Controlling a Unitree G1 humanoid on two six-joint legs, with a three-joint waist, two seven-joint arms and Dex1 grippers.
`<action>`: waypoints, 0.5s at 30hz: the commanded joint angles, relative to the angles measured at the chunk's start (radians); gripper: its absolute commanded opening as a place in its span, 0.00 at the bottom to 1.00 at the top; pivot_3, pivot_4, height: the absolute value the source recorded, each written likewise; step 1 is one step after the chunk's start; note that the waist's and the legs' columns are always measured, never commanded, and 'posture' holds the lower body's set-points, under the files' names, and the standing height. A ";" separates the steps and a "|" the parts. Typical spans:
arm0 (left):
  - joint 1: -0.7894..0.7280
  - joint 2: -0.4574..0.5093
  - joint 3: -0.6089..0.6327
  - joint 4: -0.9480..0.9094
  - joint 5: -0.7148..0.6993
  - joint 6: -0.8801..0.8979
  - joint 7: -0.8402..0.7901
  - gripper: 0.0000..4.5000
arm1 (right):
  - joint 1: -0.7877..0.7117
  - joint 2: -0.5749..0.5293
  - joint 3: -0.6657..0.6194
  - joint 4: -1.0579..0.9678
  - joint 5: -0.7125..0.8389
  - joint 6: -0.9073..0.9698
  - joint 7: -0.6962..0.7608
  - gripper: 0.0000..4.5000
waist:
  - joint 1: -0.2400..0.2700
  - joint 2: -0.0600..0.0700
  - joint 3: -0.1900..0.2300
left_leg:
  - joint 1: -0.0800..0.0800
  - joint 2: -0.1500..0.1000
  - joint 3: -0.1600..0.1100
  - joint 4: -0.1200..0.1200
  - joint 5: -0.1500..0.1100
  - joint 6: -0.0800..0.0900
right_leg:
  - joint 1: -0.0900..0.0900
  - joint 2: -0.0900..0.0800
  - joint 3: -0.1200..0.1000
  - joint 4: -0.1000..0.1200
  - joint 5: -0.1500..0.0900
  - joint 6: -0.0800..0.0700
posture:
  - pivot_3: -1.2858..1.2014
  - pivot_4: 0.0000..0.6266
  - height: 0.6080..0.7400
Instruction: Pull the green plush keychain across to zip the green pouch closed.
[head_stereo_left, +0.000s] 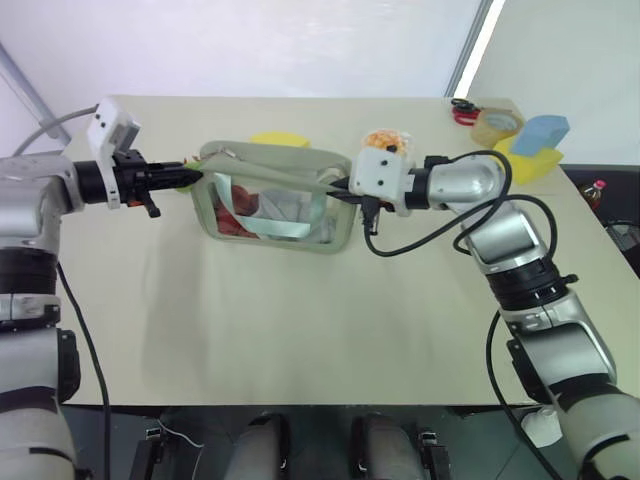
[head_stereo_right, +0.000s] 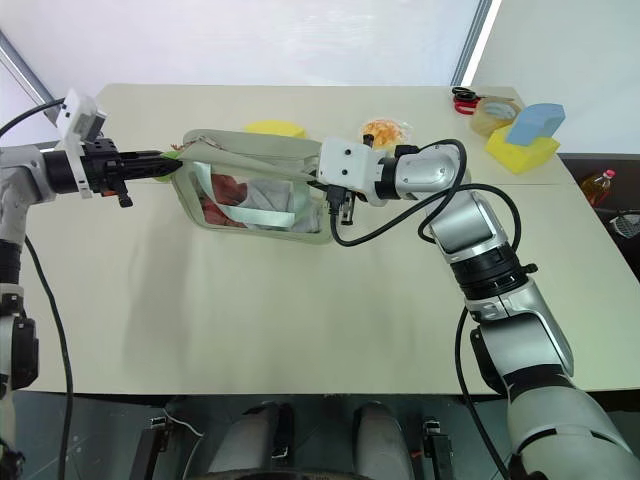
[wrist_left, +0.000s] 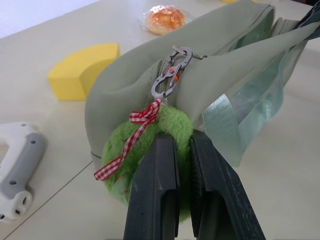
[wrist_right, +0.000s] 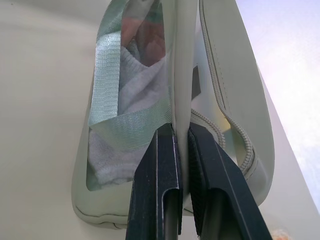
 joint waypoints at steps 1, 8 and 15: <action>0.006 0.033 0.023 -0.049 0.011 -0.003 0.016 0.34 | -0.016 -0.011 -0.009 0.007 -0.012 -0.006 -0.005 0.00 | 0.000 0.000 0.000 | 0.000 0.000 0.000 0.000 0.000 0.000 | 0.000 0.000 0.000 0.000 0.000 0.000 | 0.52 0.24 1.00; 0.020 0.071 0.031 -0.033 0.020 -0.013 -0.008 0.44 | -0.019 -0.010 -0.009 0.012 -0.015 -0.011 -0.003 0.00 | 0.003 0.000 0.000 | 0.000 0.000 0.000 0.000 0.000 0.000 | 0.000 0.000 0.000 0.000 0.000 0.000 | 0.52 0.24 1.00; -0.009 0.078 0.039 -0.009 0.016 -0.017 -0.004 0.01 | -0.025 -0.003 -0.007 0.022 -0.018 -0.018 -0.005 0.00 | 0.004 0.000 0.000 | 0.000 0.000 0.000 0.000 0.000 0.000 | 0.000 0.000 0.000 0.000 0.000 0.000 | 0.52 0.24 1.00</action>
